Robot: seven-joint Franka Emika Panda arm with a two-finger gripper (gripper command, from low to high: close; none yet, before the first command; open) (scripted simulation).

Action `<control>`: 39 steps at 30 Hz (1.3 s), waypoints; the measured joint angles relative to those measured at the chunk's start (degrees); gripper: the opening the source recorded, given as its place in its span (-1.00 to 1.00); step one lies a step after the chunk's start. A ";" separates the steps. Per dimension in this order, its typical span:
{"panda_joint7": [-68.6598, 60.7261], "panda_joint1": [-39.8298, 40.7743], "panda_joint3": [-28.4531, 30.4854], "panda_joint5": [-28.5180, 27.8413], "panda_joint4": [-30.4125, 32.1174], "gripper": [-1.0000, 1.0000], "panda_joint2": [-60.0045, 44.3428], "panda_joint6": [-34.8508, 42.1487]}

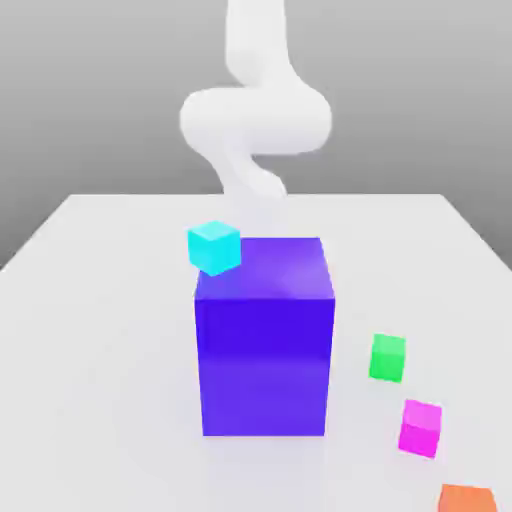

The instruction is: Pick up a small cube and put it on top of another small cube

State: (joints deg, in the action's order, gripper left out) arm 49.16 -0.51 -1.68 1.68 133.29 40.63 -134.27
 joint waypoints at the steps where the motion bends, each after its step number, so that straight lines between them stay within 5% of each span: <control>1: 1.46 -0.22 -0.80 0.67 0.64 0.00 -2.24 -1.05; 11: 17.55 -1.81 -10.38 3.62 6.69 0.00 -22.86 -11.02; 18: 33.41 -4.27 -16.28 -0.88 10.94 0.00 -37.65 -18.13; 29: 56.17 -15.84 -8.42 -15.84 12.71 0.00 -61.08 -31.51; 30: 56.83 -16.81 -7.28 -16.64 12.35 -1.00 -62.70 -32.81; 39: 55.56 -15.63 -8.86 -14.98 13.01 -1.00 -59.89 -30.72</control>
State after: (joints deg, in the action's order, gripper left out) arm 104.72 -16.14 -10.54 -13.30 146.30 -19.27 -164.99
